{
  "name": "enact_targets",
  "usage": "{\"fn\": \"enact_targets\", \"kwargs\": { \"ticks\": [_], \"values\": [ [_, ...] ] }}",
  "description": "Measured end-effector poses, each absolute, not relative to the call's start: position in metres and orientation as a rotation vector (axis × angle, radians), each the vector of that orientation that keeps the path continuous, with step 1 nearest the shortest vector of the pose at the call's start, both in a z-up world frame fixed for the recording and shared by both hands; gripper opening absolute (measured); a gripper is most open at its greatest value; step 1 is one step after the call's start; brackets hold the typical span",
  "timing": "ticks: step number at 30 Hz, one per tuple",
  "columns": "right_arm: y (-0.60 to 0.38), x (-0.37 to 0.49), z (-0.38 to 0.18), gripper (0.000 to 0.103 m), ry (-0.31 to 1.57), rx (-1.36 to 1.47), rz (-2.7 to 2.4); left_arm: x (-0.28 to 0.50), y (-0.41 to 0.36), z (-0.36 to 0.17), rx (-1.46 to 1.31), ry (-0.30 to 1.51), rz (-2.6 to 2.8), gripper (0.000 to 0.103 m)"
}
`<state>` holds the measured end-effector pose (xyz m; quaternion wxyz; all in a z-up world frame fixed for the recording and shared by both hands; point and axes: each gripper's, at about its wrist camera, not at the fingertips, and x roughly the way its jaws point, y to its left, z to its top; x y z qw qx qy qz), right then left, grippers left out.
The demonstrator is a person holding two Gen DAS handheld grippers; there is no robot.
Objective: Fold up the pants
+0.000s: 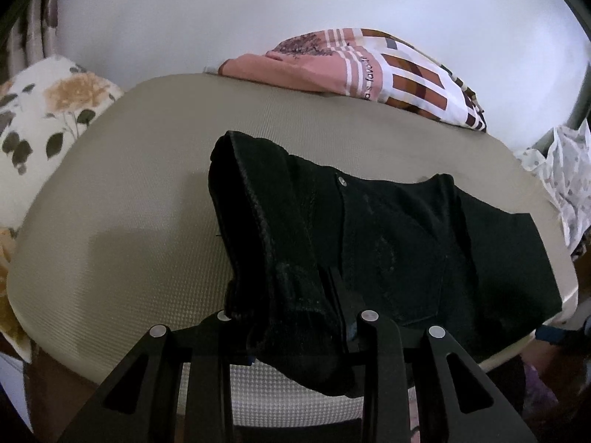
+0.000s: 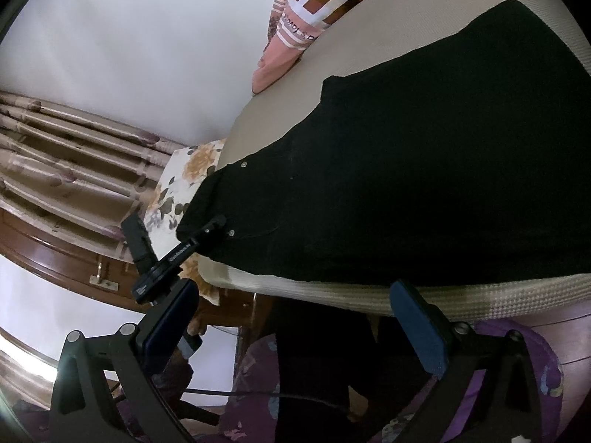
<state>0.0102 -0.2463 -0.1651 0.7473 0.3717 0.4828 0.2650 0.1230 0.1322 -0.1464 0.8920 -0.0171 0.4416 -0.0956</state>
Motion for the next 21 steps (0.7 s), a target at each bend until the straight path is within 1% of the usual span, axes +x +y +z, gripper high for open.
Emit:
{"fn": "enact_targets", "kwargs": {
  "ticks": [21],
  "values": [
    [-0.251, 0.015, -0.172, 0.103, 1.057, 0.822, 0.573, 0.109, 0.104, -0.126, 0.051, 0.841, -0.181, 0.031]
  ]
}}
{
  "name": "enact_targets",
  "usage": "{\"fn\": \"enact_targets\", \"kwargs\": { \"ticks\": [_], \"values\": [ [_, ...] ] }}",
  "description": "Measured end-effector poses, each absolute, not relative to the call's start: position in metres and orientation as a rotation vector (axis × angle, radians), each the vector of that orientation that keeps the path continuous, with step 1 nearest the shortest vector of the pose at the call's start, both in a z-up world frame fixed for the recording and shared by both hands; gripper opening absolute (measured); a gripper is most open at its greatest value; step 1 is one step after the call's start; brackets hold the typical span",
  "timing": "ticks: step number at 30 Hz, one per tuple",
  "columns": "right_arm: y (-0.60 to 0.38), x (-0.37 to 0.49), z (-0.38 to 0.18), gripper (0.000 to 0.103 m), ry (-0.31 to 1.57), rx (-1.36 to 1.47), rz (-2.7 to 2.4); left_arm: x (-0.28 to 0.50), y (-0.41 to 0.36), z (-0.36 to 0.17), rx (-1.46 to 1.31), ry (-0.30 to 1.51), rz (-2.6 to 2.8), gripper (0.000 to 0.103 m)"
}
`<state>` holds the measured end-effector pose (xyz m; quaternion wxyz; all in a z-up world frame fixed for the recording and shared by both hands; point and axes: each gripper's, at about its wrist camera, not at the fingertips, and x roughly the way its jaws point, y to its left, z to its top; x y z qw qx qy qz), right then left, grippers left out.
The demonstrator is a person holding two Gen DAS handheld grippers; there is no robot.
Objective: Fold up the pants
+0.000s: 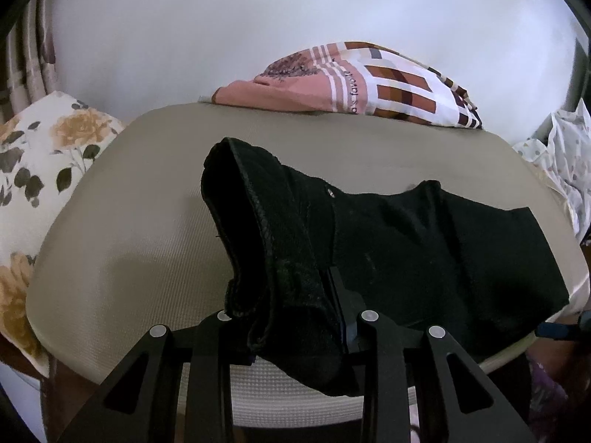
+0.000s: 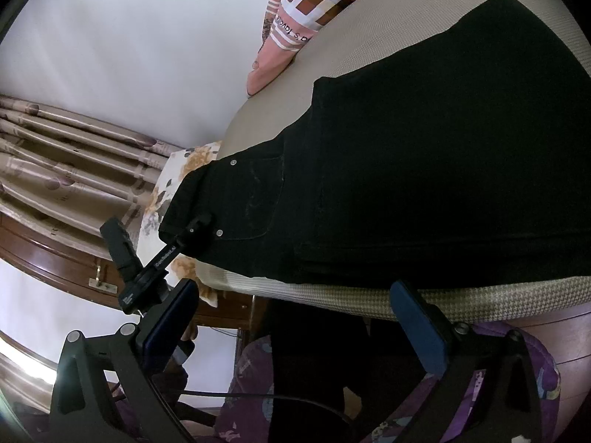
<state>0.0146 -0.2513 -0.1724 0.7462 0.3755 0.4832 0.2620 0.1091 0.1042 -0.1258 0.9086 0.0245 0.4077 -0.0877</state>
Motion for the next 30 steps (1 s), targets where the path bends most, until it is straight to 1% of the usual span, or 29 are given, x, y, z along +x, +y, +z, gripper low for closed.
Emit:
{"fn": "enact_targets", "kwargs": {
  "ticks": [12, 30],
  "values": [
    [-0.259, 0.013, -0.17, 0.103, 1.039, 0.835, 0.556, 0.099, 0.08, -0.107, 0.083, 0.802, -0.212, 0.031],
    [-0.277, 0.014, -0.17, 0.103, 1.015, 0.866, 0.519, 0.096, 0.045, -0.077, 0.044, 0.768, -0.295, 0.031]
  ]
}}
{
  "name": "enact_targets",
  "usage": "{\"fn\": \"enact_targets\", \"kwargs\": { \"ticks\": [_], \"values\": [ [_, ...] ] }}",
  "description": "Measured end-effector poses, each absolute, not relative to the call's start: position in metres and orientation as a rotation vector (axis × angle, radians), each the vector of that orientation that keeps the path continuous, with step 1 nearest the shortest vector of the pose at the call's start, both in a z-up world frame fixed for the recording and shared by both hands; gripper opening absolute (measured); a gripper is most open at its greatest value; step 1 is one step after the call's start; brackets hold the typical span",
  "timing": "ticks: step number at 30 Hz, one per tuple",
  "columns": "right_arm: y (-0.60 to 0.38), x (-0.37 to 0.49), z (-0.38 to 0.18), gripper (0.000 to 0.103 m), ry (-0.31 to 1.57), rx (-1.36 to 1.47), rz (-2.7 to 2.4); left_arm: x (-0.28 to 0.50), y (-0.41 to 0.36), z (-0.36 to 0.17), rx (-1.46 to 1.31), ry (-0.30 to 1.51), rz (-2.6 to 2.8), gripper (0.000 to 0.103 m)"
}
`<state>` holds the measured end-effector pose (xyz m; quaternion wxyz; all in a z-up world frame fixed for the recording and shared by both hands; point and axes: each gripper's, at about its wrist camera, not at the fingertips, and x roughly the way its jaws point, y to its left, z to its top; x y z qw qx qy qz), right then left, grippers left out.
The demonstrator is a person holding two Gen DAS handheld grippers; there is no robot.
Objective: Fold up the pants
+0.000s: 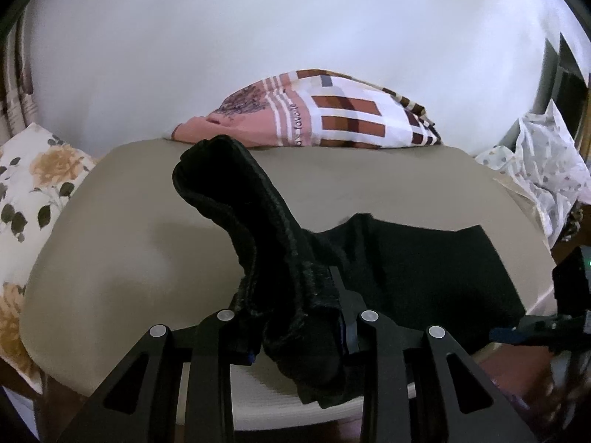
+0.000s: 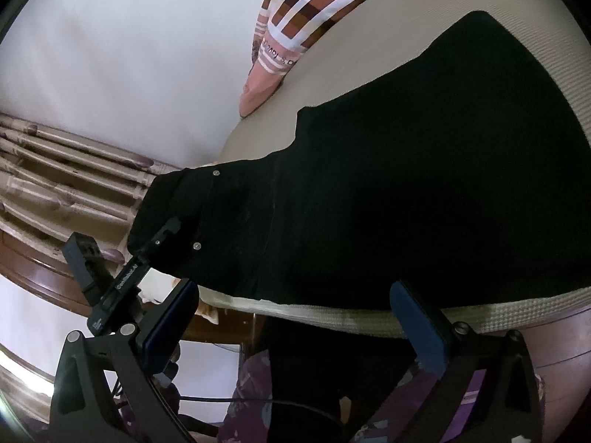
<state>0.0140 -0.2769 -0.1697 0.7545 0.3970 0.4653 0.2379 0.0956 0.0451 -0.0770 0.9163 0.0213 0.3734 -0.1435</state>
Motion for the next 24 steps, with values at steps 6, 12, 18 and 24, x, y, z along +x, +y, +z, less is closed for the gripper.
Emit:
{"fn": "enact_targets", "kwargs": {
  "ticks": [6, 12, 18, 24],
  "values": [
    [-0.282, 0.016, -0.171, 0.103, 1.007, 0.875, 0.51, 0.095, 0.03, -0.066, 0.029, 0.763, -0.341, 0.031],
    [-0.285, 0.017, -0.173, 0.103, 1.004, 0.883, 0.507, 0.094, 0.016, -0.06, 0.032, 0.751, -0.373, 0.031],
    [-0.286, 0.017, -0.174, 0.103, 1.004, 0.889, 0.504, 0.093, 0.011, -0.056, 0.005, 0.754, -0.403, 0.031],
    [-0.286, 0.018, -0.174, 0.103, 0.998, 0.895, 0.506, 0.093, 0.003, -0.051, -0.004, 0.754, -0.437, 0.031]
  ]
}}
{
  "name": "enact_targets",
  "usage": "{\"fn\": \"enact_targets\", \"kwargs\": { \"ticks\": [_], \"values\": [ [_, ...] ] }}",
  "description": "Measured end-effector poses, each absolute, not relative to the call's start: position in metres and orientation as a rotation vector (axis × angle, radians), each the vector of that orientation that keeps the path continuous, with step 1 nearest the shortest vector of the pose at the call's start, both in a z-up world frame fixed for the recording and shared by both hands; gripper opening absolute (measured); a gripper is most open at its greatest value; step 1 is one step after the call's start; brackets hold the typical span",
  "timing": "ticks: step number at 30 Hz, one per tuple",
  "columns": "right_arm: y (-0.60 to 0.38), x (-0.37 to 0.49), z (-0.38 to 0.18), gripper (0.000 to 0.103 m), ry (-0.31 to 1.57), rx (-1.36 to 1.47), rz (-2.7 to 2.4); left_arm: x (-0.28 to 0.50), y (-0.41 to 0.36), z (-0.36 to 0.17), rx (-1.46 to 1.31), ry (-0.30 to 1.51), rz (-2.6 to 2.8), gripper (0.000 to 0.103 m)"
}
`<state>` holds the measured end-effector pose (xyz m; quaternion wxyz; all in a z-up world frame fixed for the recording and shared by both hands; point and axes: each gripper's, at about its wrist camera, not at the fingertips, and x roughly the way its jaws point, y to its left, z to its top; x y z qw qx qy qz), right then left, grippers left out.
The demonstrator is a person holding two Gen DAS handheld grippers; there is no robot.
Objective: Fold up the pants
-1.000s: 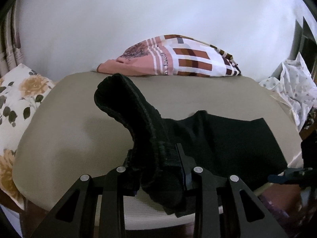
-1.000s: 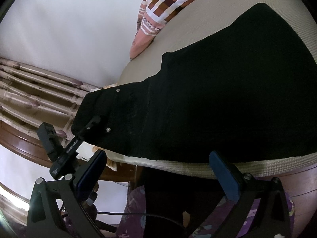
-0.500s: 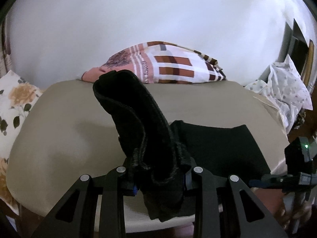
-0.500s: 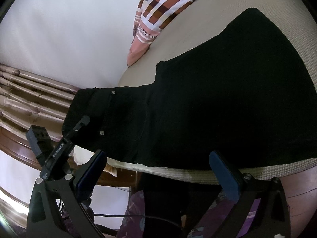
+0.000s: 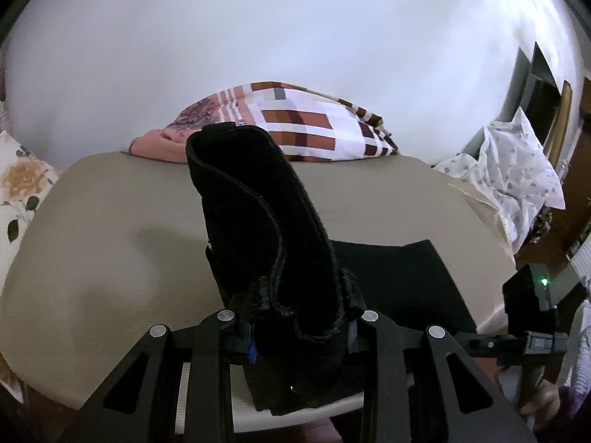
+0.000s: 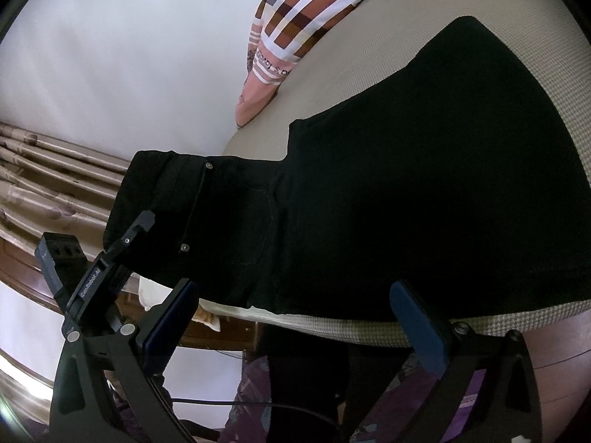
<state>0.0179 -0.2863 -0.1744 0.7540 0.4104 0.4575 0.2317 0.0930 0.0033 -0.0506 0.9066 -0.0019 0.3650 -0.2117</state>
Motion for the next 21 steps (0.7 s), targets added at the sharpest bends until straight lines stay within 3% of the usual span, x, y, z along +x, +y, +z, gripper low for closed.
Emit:
{"fn": "enact_targets", "kwargs": {
  "ticks": [21],
  "values": [
    [-0.371, 0.016, -0.155, 0.103, 0.854, 1.022, 0.394, 0.1, -0.087, -0.039, 0.005, 0.796, -0.625, 0.031]
  ]
}}
